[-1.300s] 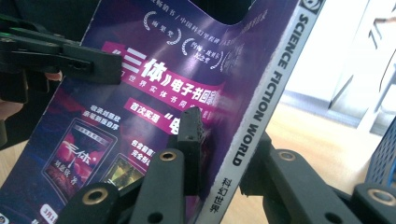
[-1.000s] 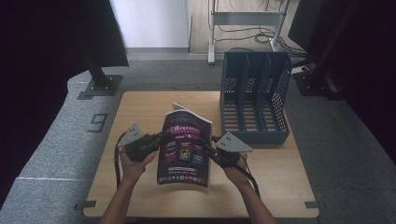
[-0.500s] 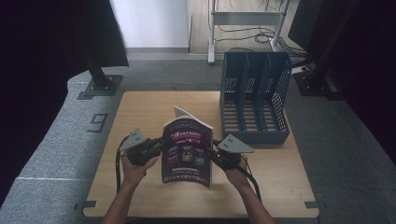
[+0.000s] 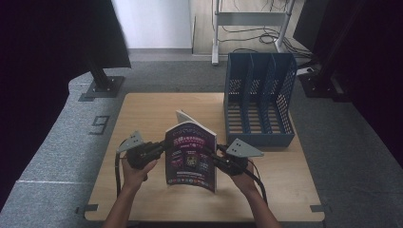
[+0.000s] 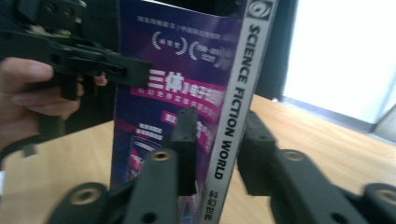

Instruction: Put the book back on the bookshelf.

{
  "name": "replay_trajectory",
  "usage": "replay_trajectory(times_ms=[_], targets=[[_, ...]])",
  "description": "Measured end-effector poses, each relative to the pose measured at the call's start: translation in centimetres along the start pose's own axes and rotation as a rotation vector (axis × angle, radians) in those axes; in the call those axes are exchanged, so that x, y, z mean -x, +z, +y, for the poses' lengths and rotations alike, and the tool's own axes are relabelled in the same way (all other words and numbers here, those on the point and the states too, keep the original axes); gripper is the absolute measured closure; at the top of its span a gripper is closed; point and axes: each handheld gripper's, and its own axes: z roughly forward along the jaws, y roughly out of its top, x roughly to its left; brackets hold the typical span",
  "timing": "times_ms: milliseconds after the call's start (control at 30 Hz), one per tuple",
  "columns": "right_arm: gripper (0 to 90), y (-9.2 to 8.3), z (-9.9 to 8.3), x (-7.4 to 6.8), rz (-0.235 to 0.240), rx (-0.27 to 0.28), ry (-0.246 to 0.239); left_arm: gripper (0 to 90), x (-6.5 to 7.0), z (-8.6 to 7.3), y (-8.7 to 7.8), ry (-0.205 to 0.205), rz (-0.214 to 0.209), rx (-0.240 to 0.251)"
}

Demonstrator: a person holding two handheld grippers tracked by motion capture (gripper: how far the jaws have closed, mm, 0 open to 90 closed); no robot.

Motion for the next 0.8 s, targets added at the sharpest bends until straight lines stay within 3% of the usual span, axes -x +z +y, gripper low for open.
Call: replay_trajectory(times_ms=[167, 300, 400, 500, 800], targets=[[66.6, -0.1, -0.2, 0.3, 0.000, -0.014, 0.004, 87.6, 0.1, -0.1, 0.1, -0.006, -0.023, -0.004], [76.6, -0.1, -0.5, 0.4, -0.060, -0.017, -0.023, 84.5, 0.1, -0.2, 0.3, -0.004, -0.009, -0.001], [77.4, -0.2, -0.4, 0.2, -0.025, 0.005, -0.040, 72.3, -0.2, -0.3, 0.5, -0.007, 0.057, -0.010], [77.3, -0.3, -0.3, -0.3, -0.007, 0.011, -0.072, 61.3, -0.6, -0.4, 0.7, -0.028, 0.097, -0.036], [77.0, -0.8, -0.3, -0.7, 0.049, 0.014, -0.086, 52.2, -1.0, -0.8, 1.5, -0.033, 0.101, -0.051]])
